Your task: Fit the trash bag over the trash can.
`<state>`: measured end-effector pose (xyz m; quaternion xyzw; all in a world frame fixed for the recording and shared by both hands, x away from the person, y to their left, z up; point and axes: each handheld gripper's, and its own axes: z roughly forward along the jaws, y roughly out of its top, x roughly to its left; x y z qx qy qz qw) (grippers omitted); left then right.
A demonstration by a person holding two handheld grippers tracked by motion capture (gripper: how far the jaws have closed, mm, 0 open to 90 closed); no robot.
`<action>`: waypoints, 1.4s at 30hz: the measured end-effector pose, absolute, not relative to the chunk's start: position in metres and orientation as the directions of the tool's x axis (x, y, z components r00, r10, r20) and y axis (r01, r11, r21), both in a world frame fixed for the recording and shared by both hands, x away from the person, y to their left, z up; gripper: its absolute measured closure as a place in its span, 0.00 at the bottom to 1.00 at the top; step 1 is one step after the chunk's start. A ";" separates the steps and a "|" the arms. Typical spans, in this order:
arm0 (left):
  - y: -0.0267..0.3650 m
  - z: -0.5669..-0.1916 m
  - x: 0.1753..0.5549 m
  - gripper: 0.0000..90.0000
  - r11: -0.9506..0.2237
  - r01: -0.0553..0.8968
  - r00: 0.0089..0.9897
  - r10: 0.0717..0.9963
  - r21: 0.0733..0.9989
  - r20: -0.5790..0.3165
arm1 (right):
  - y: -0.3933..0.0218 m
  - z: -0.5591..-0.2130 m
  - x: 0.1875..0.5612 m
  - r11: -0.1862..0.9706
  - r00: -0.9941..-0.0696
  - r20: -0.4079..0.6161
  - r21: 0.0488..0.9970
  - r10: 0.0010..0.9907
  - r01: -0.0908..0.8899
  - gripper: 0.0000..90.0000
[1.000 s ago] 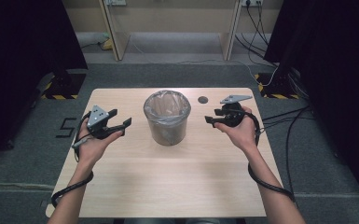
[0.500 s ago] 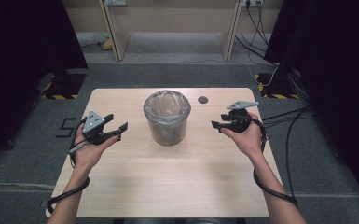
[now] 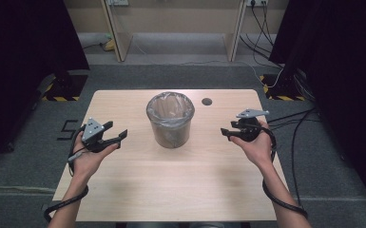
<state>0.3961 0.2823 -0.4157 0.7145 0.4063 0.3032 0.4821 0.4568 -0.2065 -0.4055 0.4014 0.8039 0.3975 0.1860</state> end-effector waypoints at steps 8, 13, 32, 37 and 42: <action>0.287 -0.423 0.389 0.34 -0.203 0.290 0.480 0.876 0.935 0.041 | -0.215 -0.415 0.447 0.357 -0.598 0.026 0.781 0.801 0.512 0.49; 0.289 -0.428 0.385 0.34 -0.193 0.293 0.471 0.881 0.936 0.034 | -0.221 -0.421 0.443 0.356 -0.588 0.025 0.775 0.808 0.522 0.49; 0.306 -0.457 0.370 0.35 -0.169 0.330 0.432 0.902 0.929 0.010 | -0.240 -0.443 0.427 0.336 -0.553 0.040 0.757 0.832 0.560 0.49; 0.313 -0.463 0.366 0.35 -0.159 0.338 0.414 0.910 0.927 0.005 | -0.244 -0.450 0.424 0.327 -0.542 0.047 0.753 0.839 0.571 0.49; 0.320 -0.468 0.363 0.35 -0.144 0.347 0.395 0.919 0.927 -0.005 | -0.249 -0.457 0.420 0.317 -0.530 0.054 0.749 0.847 0.582 0.49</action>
